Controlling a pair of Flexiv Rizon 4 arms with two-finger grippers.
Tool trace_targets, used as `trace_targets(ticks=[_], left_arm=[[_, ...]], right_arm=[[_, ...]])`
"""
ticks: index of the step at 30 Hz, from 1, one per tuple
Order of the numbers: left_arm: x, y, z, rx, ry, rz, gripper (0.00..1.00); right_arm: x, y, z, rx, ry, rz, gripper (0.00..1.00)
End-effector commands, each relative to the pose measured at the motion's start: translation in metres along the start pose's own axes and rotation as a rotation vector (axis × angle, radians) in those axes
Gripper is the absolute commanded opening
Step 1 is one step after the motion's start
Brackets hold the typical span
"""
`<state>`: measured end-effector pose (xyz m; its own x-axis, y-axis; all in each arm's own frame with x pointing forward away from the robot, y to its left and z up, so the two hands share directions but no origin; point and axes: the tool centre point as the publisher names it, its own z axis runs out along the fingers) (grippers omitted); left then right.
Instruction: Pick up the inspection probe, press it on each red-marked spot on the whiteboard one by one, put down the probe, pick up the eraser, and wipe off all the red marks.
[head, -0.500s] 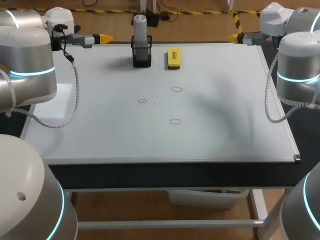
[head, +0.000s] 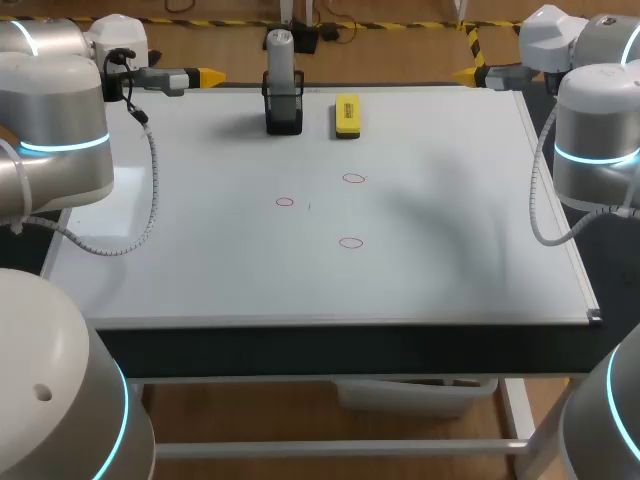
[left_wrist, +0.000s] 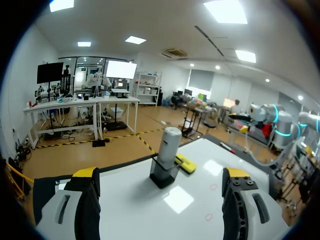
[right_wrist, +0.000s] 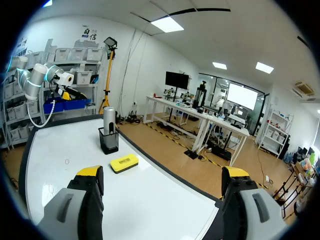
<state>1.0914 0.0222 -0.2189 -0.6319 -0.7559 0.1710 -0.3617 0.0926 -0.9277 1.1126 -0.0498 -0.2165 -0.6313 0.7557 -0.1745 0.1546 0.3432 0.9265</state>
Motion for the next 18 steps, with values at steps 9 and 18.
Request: trace_targets(ticks=[9, 18], left_arm=[[-0.008, 0.001, 0.008, 0.003, 0.013, -0.001, 1.0], [-0.019, 0.0, 0.024, 0.033, 0.08, 0.017, 1.0]], right_arm=[[0.0, 0.001, 0.0, 0.003, 0.001, 0.0, 1.0], [0.0, 0.001, 0.0, 0.003, 0.001, 0.0, 1.0]])
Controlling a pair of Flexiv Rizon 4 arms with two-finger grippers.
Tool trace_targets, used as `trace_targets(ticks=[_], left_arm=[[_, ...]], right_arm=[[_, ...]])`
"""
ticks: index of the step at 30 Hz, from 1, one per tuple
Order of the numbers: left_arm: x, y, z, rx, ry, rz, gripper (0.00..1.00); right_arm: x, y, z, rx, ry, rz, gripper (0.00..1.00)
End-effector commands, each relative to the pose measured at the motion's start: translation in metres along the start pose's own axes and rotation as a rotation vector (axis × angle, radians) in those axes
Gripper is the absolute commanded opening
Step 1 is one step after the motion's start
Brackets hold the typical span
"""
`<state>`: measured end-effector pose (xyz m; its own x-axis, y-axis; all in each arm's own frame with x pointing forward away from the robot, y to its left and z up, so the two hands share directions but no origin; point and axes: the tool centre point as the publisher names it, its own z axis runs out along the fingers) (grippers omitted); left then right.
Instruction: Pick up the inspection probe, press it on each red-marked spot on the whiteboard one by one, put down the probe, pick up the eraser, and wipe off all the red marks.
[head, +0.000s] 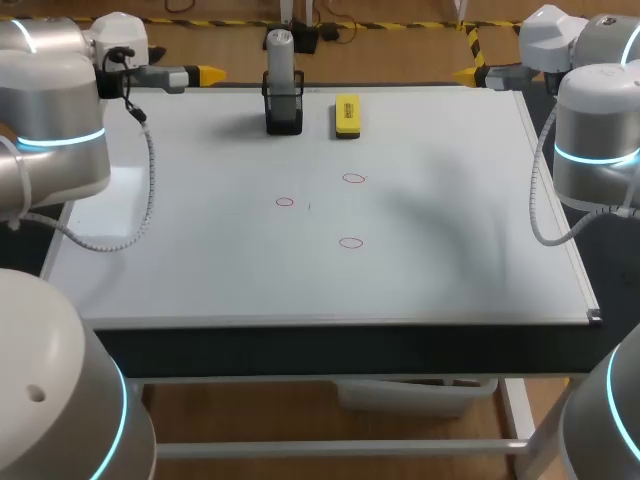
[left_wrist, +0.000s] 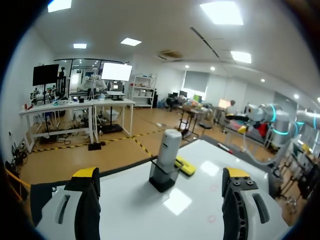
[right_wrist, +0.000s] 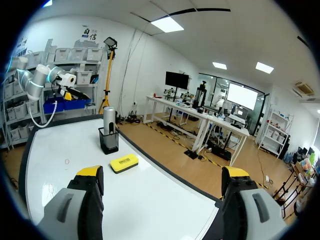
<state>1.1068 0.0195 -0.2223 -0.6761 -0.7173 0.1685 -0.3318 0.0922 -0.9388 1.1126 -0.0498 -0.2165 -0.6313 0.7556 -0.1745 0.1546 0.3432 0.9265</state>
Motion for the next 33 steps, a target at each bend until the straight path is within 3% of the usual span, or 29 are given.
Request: trace_targets(ticks=[1, 15, 33], left_arm=[[-0.013, 0.003, 0.011, 0.01, 0.036, -0.002, 1.0], [-0.029, -0.001, 0.036, 0.054, 0.206, 0.073, 1.0], [-0.028, -0.001, 0.061, 0.131, 0.417, 0.152, 1.0]], right_arm=[[0.0, 0.001, 0.0, 0.003, 0.001, 0.0, 1.0], [0.0, 0.001, 0.0, 0.003, 0.001, 0.0, 1.0], [0.0, 0.001, 0.0, 0.003, 0.001, 0.0, 1.0]])
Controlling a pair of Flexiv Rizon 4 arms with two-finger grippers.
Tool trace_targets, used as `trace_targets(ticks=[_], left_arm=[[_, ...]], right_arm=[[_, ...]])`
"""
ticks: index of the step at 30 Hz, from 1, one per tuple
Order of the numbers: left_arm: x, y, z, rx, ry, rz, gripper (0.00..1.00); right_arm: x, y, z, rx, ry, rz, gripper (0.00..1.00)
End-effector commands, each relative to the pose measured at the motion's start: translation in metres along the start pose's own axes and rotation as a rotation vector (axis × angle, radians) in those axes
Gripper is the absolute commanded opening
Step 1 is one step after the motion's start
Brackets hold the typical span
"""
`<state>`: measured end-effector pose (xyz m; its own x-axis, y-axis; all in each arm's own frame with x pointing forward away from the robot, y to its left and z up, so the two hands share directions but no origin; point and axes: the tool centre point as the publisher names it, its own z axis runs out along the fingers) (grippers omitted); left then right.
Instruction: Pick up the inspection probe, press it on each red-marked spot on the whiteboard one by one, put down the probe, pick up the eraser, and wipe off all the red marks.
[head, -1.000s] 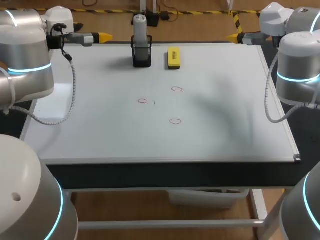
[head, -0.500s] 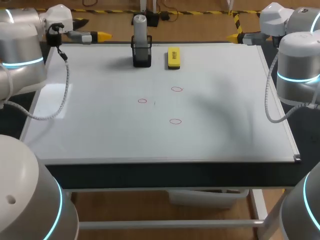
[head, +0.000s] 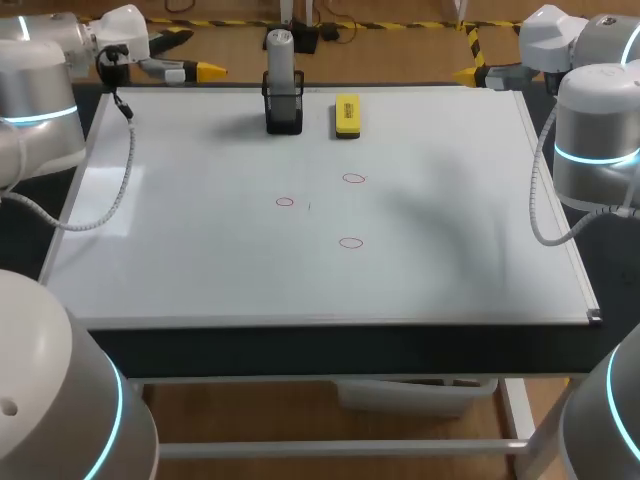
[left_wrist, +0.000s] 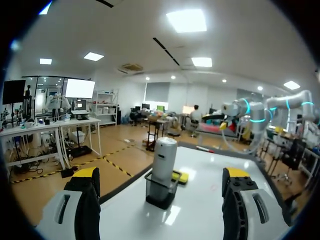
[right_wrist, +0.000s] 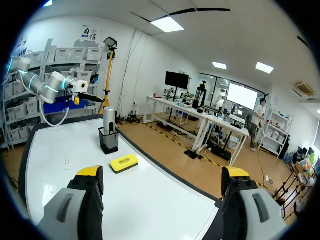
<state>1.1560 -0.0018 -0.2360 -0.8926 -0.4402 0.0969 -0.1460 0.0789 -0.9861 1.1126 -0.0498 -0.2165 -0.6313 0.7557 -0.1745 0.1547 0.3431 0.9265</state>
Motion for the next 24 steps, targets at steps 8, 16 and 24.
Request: trace_targets(ticks=[8, 16, 24], left_arm=[[-0.016, 0.009, 0.017, 0.029, 0.149, -0.003, 1.0], [-0.018, 0.014, 0.027, 0.044, 0.18, 0.001, 1.0], [-0.02, 0.016, 0.04, 0.069, 0.224, 0.017, 1.0]], right_arm=[[-0.001, 0.001, 0.0, 0.003, 0.001, 0.0, 1.0], [-0.001, 0.001, 0.0, 0.003, 0.001, 0.0, 1.0], [-0.001, 0.001, 0.0, 0.003, 0.001, 0.0, 1.0]])
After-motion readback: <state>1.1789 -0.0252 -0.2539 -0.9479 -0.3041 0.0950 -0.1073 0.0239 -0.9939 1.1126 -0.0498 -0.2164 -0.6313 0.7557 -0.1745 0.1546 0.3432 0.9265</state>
